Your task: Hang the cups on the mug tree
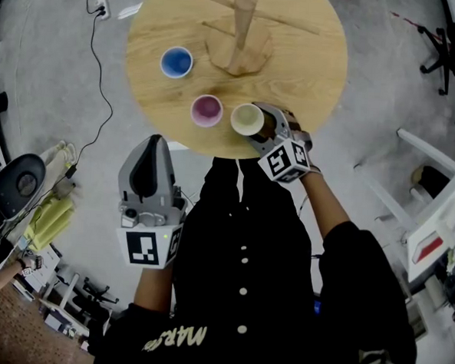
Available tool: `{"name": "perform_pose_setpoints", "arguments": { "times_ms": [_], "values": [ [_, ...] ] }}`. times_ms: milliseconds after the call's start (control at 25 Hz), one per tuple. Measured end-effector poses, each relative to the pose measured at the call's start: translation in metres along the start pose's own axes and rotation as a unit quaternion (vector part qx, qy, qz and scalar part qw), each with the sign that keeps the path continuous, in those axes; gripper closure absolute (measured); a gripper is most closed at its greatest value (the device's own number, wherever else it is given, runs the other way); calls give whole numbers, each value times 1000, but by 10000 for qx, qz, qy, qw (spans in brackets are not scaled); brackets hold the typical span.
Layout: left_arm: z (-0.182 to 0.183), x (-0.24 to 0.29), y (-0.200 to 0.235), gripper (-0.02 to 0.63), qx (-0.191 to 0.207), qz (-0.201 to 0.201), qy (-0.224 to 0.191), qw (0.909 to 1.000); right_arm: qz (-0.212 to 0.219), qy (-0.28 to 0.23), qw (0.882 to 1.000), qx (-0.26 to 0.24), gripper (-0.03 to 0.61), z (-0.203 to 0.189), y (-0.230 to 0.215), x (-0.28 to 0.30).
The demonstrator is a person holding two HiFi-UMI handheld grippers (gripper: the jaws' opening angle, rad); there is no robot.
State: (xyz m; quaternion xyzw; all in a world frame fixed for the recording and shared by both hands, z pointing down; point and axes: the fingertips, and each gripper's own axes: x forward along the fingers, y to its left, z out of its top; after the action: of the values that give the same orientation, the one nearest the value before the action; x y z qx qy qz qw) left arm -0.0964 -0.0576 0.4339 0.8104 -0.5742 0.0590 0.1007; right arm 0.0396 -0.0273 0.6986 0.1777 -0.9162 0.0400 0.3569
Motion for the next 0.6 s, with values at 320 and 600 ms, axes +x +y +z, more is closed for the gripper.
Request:
{"name": "perform_pose_setpoints", "arguments": {
  "times_ms": [320,600],
  "values": [
    [-1,-3,-2,618,20,30,-26,10000,66,4,9999,-141,197,8,-2,1],
    [-1,-3,-4,618,45,37,-37,10000,52,-118,9996,-258,284,14,-3,4]
  ]
}}
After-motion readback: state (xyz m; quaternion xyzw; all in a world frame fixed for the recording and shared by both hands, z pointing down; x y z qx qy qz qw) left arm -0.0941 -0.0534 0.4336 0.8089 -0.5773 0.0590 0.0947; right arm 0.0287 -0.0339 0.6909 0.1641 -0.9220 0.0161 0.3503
